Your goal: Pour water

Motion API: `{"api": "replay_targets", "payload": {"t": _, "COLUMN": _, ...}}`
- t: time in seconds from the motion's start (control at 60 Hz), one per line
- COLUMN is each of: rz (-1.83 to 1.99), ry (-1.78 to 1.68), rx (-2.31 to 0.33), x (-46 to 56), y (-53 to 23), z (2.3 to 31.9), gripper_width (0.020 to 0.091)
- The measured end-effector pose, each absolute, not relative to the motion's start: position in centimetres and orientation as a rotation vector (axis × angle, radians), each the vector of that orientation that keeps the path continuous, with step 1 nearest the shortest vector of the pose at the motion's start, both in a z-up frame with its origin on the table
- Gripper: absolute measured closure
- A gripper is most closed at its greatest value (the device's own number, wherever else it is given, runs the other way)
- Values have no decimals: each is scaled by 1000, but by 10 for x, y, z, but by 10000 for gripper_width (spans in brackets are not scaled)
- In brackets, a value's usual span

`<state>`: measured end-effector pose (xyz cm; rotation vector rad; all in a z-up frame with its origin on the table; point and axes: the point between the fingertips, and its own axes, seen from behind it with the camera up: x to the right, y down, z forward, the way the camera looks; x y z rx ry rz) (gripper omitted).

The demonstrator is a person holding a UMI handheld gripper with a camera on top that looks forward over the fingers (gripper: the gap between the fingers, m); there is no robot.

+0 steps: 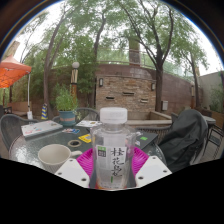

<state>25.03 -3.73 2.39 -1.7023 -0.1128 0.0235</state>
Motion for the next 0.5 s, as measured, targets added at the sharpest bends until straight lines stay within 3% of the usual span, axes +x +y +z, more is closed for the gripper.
{"api": "replay_targets", "payload": {"t": 0.2, "rz": 38, "ry": -103, "rx": -1691, "x": 262, "y": -65, "z": 26, "gripper_width": 632}}
{"api": "replay_targets", "payload": {"t": 0.217, "rz": 38, "ry": -98, "rx": -1692, "x": 253, "y": -38, "z": 27, "gripper_width": 627}}
{"api": "replay_targets", "payload": {"t": 0.333, "rz": 49, "ry": -91, "rx": -1763, "x": 257, "y": -48, "z": 25, "gripper_width": 447}}
{"api": "replay_targets", "payload": {"t": 0.417, "rz": 93, "ry": -88, "rx": -1892, "x": 251, "y": -67, "z": 6, "gripper_width": 254}}
{"api": "replay_targets", "payload": {"t": 0.5, "rz": 104, "ry": -74, "rx": -1917, "x": 254, "y": -102, "z": 21, "gripper_width": 253}}
